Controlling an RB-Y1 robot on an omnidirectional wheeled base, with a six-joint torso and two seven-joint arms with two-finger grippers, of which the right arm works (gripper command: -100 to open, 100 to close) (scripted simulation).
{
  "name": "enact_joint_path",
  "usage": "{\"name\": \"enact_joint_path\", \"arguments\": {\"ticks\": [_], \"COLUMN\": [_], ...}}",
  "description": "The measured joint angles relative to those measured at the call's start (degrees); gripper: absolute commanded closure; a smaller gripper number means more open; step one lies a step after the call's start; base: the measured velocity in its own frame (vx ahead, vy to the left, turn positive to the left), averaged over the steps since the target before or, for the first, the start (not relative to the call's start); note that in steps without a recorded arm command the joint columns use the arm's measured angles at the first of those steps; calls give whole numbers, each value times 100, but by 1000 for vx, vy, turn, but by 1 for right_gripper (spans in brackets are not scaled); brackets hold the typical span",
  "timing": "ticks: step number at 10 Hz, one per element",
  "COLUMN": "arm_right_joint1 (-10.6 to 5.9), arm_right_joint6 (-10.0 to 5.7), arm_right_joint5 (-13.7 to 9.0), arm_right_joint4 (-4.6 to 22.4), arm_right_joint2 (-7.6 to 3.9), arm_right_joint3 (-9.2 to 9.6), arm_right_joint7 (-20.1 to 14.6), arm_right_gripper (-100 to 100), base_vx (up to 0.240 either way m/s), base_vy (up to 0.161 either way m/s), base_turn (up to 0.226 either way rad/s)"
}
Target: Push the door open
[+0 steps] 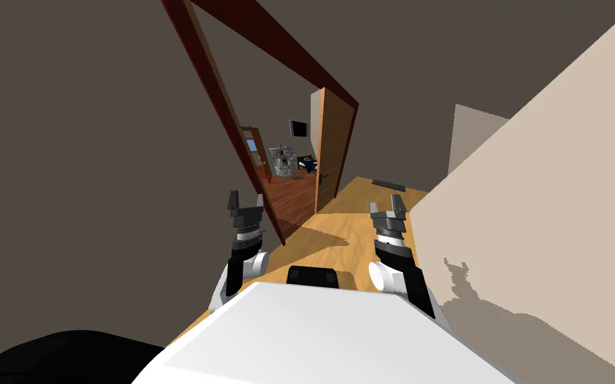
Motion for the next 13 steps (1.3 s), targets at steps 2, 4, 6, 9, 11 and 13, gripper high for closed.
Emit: {"name": "enact_joint_path", "arguments": {"ticks": [2, 4, 6, 9, 11, 13], "arm_right_joint1": [-111, -293, -462, -694, -835, -1007], "arm_right_joint6": [-70, -46, -81, -139, -160, -225], "arm_right_joint5": [40, 84, 142, 227, 278, 337], "arm_right_joint4": [242, 466, 728, 1123, 1346, 1658], "arm_right_joint2": [-85, -153, -197, -273, -302, -349], "arm_right_joint3": [34, 47, 93, 163, 204, 248], "arm_right_joint7": [-92, -184, -257, -392, -465, -556], "arm_right_gripper": [-100, -100, -100, -100, -100, -100], "base_vx": [92, 91, 100, 114, 83, 113], "base_vy": [-71, -84, -64, -64, -49, -78], "base_turn": [65, 44, 49, 52, 36, 63]}}
